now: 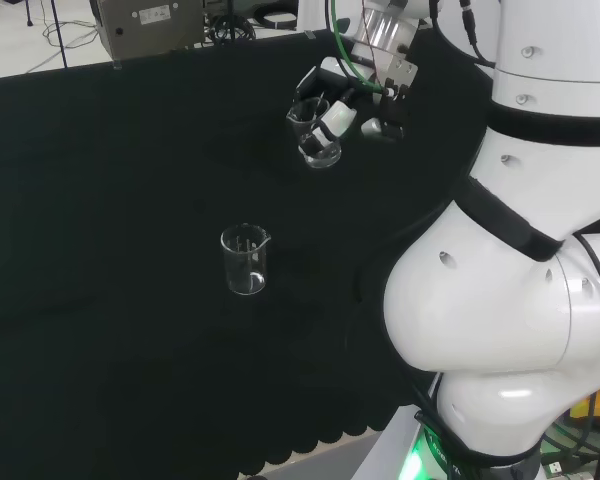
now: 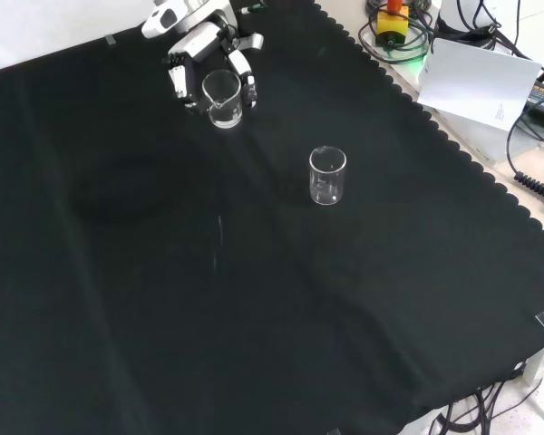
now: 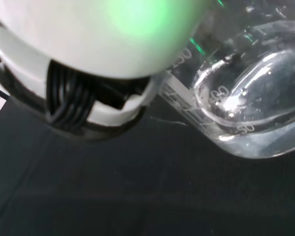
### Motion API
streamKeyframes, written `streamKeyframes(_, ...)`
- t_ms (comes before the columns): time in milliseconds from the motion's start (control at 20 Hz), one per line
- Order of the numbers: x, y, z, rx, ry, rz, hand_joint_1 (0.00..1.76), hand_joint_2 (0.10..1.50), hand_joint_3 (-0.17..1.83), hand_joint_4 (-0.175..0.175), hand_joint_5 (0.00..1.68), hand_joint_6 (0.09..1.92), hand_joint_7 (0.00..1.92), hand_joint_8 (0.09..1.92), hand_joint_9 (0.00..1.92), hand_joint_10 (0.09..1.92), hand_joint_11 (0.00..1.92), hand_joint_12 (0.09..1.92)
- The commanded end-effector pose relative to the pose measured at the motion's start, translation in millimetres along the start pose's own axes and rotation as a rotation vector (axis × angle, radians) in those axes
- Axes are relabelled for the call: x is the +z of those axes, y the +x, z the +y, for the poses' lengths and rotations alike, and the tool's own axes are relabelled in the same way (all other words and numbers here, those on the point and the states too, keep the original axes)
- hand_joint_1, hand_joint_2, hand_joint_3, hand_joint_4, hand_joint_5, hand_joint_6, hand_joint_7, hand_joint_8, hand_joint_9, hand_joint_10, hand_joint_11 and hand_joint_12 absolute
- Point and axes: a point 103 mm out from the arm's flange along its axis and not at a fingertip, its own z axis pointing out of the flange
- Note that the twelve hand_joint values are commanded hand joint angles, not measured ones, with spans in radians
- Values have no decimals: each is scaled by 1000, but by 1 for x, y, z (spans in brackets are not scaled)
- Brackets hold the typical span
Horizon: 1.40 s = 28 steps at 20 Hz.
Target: Pour the water from the handheld beaker into the one on the table.
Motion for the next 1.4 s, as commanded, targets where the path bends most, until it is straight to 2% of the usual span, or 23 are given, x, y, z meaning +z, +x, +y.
streamKeyframes(50, -1, 28, -33, 7, 52, -46, 1458, 326, 1142, -175, 1262, 919, 1285, 912, 1792, 87, 1321, 643)
streamKeyframes(350, 21, 55, -53, 12, 116, -116, 1458, 326, 1142, -175, 1260, 919, 1287, 909, 1793, 87, 1319, 640)
streamKeyframes(750, 70, 79, -70, 50, 262, -208, 1460, 324, 1140, -175, 1251, 909, 1304, 883, 1802, 87, 1321, 637)
streamKeyframes(950, 79, 84, -74, 52, 326, -262, 1461, 319, 1142, -175, 1259, 885, 1319, 855, 1809, 87, 1324, 634)
streamKeyframes(1400, 86, 95, -84, 51, 406, -331, 1462, 308, 1153, -175, 1265, 867, 1336, 832, 1819, 87, 1330, 630)
